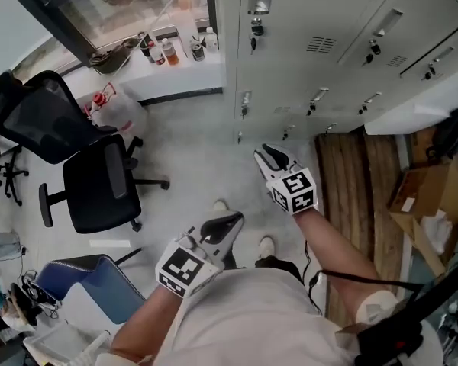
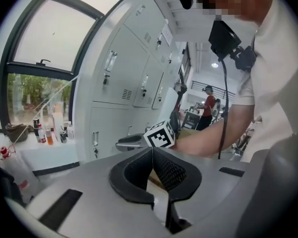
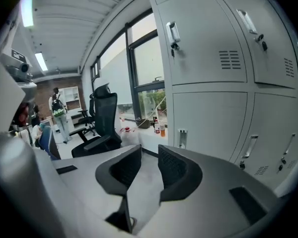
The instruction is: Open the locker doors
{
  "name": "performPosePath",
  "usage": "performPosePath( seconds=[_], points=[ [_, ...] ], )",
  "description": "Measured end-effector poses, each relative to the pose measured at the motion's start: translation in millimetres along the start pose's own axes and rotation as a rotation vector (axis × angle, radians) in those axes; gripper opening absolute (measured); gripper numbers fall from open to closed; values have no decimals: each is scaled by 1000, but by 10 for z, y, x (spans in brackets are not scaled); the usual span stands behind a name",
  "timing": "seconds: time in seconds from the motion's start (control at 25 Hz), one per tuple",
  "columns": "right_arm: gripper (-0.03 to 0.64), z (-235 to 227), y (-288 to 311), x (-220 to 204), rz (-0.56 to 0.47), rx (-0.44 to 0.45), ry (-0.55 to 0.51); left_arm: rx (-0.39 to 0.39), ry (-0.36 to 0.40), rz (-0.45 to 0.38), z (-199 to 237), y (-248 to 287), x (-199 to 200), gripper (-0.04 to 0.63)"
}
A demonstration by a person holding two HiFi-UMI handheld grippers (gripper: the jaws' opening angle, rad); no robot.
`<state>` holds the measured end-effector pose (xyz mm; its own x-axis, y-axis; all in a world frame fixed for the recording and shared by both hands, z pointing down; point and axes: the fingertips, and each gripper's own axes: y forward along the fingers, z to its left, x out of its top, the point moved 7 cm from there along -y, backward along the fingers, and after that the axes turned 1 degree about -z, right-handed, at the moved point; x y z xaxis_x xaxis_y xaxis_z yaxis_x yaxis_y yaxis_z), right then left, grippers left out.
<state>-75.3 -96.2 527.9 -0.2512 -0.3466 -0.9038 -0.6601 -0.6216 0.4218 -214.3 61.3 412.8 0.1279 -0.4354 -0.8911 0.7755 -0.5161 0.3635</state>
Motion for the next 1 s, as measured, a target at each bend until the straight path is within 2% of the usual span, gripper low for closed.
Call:
performPosePath(
  seconds=[0.2, 0.4, 1.0],
  points=[
    [64, -335, 706, 16, 16, -66, 47, -29, 2, 37, 566, -7, 1, 12],
    [78, -563, 1226, -17, 42, -92, 58, -73, -36, 55, 885, 25, -108, 12],
    [125, -993, 2017, -108, 56, -140, 101, -143, -78, 47, 1290, 132, -208, 12]
  ],
)
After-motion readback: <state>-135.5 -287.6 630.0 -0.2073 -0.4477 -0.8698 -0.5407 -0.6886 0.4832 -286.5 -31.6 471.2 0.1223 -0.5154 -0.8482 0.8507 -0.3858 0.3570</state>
